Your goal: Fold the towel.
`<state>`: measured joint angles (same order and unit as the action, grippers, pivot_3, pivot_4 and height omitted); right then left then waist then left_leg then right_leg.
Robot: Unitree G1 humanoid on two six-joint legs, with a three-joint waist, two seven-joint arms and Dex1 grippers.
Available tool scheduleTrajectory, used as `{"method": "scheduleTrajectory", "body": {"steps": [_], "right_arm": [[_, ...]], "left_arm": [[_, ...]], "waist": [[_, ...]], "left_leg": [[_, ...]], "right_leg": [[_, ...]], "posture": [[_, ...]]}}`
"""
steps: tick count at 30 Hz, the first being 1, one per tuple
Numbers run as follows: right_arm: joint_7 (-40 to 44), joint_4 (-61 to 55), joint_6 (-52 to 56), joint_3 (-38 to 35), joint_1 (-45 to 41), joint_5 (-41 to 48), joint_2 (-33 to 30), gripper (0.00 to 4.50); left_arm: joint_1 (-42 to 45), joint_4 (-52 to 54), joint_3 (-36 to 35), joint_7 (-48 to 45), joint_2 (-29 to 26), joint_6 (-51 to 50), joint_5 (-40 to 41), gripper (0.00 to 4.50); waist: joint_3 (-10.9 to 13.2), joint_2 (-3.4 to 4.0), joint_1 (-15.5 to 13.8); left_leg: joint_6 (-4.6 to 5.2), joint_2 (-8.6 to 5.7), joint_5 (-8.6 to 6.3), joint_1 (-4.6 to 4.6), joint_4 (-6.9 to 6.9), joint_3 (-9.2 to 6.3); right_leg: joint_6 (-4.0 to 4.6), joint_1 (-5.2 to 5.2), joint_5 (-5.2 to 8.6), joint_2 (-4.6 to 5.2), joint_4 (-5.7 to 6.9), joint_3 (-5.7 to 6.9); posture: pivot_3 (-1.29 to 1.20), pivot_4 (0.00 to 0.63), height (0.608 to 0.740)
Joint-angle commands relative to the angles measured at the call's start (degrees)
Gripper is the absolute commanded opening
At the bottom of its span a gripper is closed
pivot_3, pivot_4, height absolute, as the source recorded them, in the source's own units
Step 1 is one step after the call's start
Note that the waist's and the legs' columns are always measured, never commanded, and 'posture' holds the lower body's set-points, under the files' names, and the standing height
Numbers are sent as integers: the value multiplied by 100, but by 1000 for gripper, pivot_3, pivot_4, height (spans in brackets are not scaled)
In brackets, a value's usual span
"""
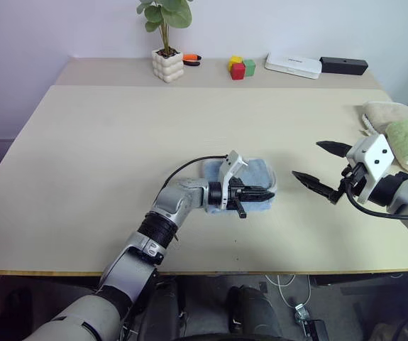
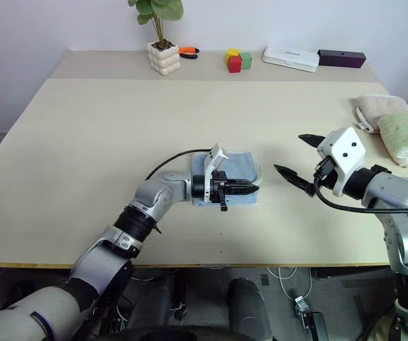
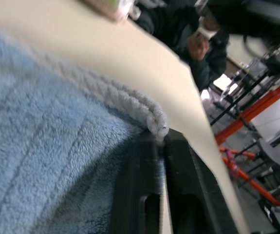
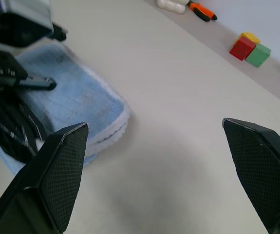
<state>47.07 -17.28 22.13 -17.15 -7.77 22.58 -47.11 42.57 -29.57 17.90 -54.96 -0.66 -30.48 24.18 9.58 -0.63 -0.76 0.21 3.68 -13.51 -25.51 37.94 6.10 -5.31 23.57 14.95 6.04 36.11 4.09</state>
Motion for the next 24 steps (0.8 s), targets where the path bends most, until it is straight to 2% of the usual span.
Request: {"method": "scheduleTrajectory", "body": {"steps": [1, 6, 11, 13, 15, 21, 23, 24], "right_arm": [[-49, -118, -104, -92, -171, -11, -72, 4500], [-52, 30, -184, 107, -361, -70, 23, 4500], [-116, 267, -303, 251, -643, -129, 162, 4500], [-169, 442, -409, 340, -818, -197, 241, 4500], [-288, 618, -473, 372, -982, -240, 362, 4500], [-1162, 960, -358, 580, -1301, -520, 1072, 4500], [-1474, 872, -168, 834, -1261, -725, 1300, 4500], [-1687, 775, -59, 855, -1247, -679, 1527, 4250]], "left_arm": [[63, 82, -91, 31, 125, 94, -146, 1967], [-75, 504, -83, -386, 75, 27, -73, 4466], [-345, 1435, -144, -1020, -148, 155, 197, 4466], [-310, 1842, -660, -1210, -309, -146, 774, 4466], [-202, 1982, -1061, -1025, -389, -441, 1097, 4466], [-133, 1934, -1826, -51, -514, -245, 1034, 4466], [-212, 1828, -2006, 486, -489, -111, 857, 3943], [-287, 1776, -2038, 729, -483, 2, 731, 3593]], "waist": [[0, 0, -2], [0, 0, 2], [0, 3, 6], [1, 3, 8], [1, 3, 12], [1, 4, 2], [0, 4, 9], [0, 4, 12]], "left_leg": [[0, 0, 0, 0, 0, 0], [0, 1, 0, 1, 1, -1], [0, 3, 0, 0, 0, 0], [0, 4, 1, 1, 1, 1], [0, 5, 1, 1, 4, 1], [0, 4, 2, 4, 8, -1], [0, 4, 2, 3, 8, 1], [0, 5, 2, 4, 8, 1]], "right_leg": [[0, 0, 0, 0, 0, 0], [-1, 0, 0, -1, 1, 0], [-1, 0, -1, -2, 3, 0], [-1, 0, -1, -4, 3, 0], [-3, 0, -2, -4, 6, 0], [-20, -9, -11, -7, 7, 0], [-31, -9, -17, -8, 8, 0], [-37, -9, -20, -8, 9, 0]], "posture": [[0, 150, 735], [0, 150, 735], [0, 150, 735], [0, 150, 735], [0, 150, 735], [0, 150, 735], [0, 150, 735], [0, 150, 735]]}}
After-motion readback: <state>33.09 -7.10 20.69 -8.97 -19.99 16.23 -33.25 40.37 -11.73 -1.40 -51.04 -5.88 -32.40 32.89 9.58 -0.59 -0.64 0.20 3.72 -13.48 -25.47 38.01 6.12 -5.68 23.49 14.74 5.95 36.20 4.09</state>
